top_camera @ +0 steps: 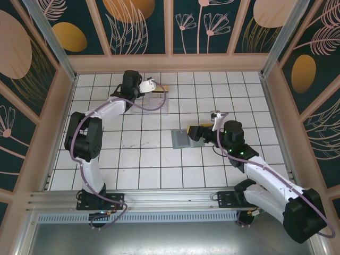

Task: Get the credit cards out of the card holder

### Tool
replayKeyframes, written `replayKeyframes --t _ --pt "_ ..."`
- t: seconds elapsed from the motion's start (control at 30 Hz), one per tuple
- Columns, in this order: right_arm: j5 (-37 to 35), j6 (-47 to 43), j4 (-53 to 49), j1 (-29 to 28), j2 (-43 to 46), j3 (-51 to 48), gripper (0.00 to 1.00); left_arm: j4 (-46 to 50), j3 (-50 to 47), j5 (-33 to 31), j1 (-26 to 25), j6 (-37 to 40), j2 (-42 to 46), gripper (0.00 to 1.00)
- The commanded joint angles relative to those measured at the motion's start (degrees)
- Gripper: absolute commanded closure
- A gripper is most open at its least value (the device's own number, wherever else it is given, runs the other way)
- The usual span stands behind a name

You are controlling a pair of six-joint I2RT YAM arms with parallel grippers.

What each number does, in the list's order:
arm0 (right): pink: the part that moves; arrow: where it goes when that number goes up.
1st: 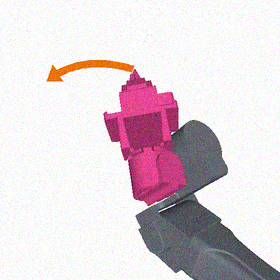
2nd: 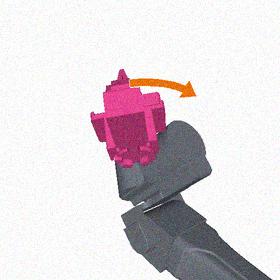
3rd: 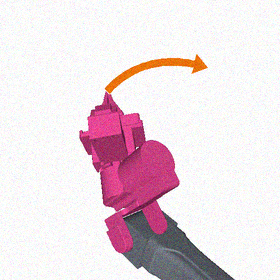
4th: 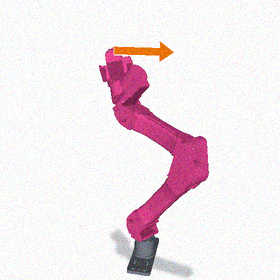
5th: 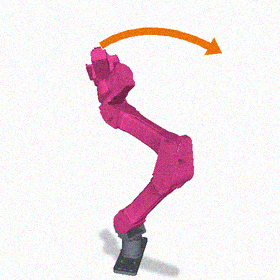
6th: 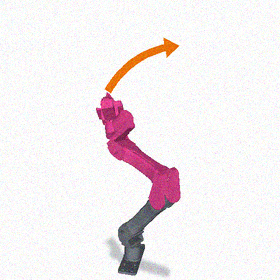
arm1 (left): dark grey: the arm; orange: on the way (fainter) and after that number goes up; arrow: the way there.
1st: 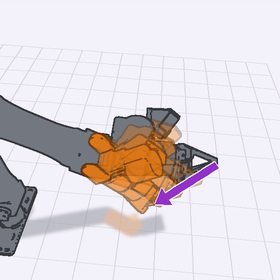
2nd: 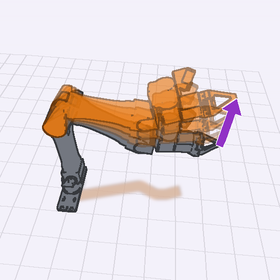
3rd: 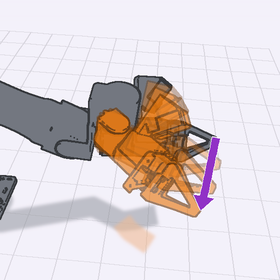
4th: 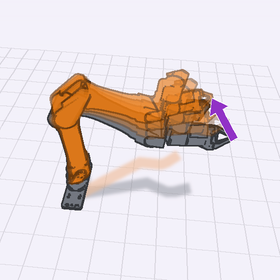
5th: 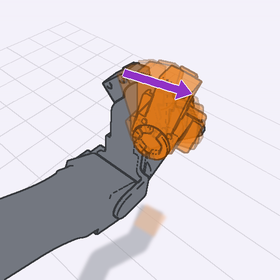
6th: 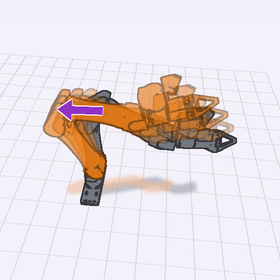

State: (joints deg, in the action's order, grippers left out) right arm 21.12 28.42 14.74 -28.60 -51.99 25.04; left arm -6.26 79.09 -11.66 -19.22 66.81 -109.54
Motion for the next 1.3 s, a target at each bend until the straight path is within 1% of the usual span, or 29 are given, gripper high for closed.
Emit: replayKeyframes --t 0.0,0.07,0.13,0.23,0.37,0.6,0.83,0.97,1.27 --pt "1.6 0.1 2.3 0.0 -0.4 0.9 0.01 4.1 0.0 3.4 0.4 -1.4 3.8 0.26" --pt "1.8 0.2 2.2 -0.1 -0.3 1.0 0.01 3.0 -1.3 2.6 0.4 -1.0 3.9 0.25" --pt "1.9 0.2 2.0 -0.1 -0.2 1.1 0.01 2.3 -2.1 2.0 0.4 0.2 3.6 0.21" --pt "1.8 0.2 1.9 -0.1 -0.2 1.1 0.01 2.5 -1.9 1.8 0.4 0.5 2.4 0.21" --pt "1.5 0.1 1.5 -0.1 -0.2 1.2 0.01 0.5 -1.9 0.2 0.4 1.6 0.3 0.20" --pt "1.2 -0.1 1.3 -0.1 -0.9 1.4 0.01 -2.7 0.2 -1.1 0.4 0.2 -3.3 0.20" --pt "1.3 -0.3 1.8 0.0 -1.9 1.3 0.01 -6.0 1.1 -2.2 0.4 -0.7 -3.9 0.21" --pt "1.6 -0.2 2.0 0.0 -2.3 1.2 0.01 -8.3 1.5 -3.1 0.5 -1.1 -4.5 0.19" --pt "1.3 -0.1 1.8 0.0 -2.5 1.3 0.01 -9.6 2.6 -3.7 0.8 -1.9 -6.3 0.19"
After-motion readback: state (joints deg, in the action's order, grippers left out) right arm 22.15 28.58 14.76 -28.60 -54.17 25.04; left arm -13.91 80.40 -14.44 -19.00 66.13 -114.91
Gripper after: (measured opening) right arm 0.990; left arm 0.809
